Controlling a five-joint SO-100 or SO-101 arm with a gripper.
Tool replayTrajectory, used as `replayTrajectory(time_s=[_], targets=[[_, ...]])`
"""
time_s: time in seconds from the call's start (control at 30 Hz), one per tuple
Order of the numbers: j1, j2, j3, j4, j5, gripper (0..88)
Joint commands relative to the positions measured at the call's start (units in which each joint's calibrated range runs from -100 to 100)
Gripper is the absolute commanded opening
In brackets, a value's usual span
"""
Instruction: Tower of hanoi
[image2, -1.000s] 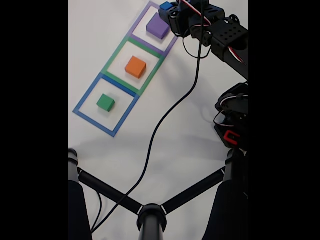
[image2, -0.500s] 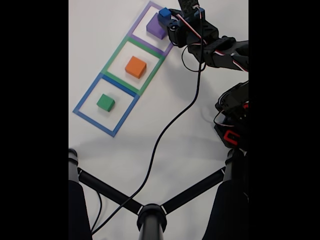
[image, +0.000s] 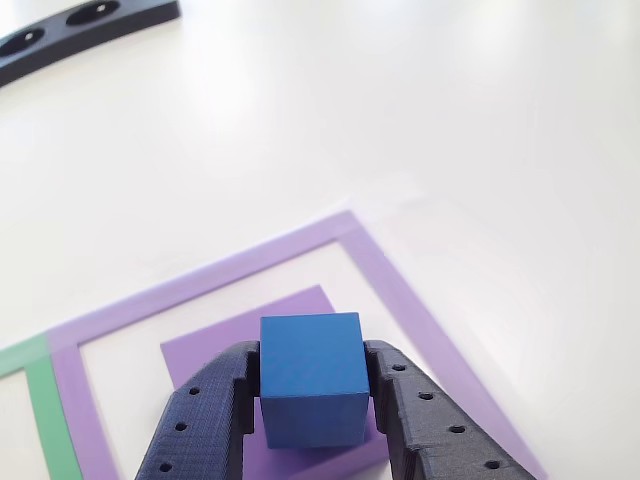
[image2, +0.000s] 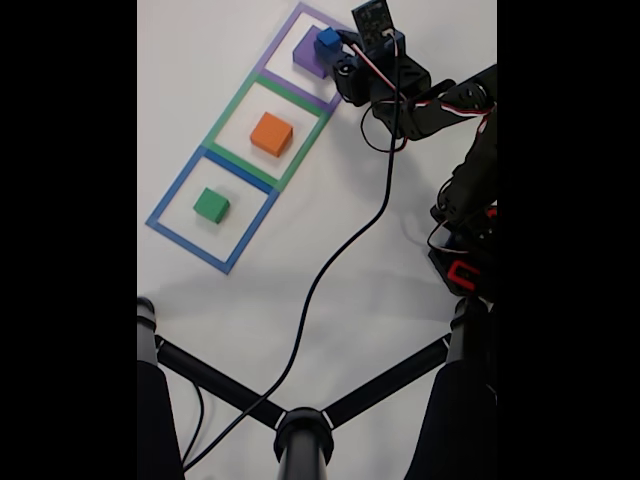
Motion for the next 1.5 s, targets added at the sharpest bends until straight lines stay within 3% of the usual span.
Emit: replayTrajectory(time_s=[0.0,0.5,0.6,0.77,1.13,1.3,1.47], targets=[[-0.6,0.8,-3.6,-2.7,0.6,4.6],[-1.5,4.1,-5.7,-4.8,0.6,7.0],[-1.6,4.4,-5.6,-5.3,0.6,9.6],[-1.5,4.7,-5.3,-6.2,0.6,21.9],[-0.6,1.5,-4.3,-5.7,0.6,26.7],[0.2,-6.9,-3.6,4.9,0.6,26.1],[0.6,-21.1,-5.7,27.4,0.6,15.8]])
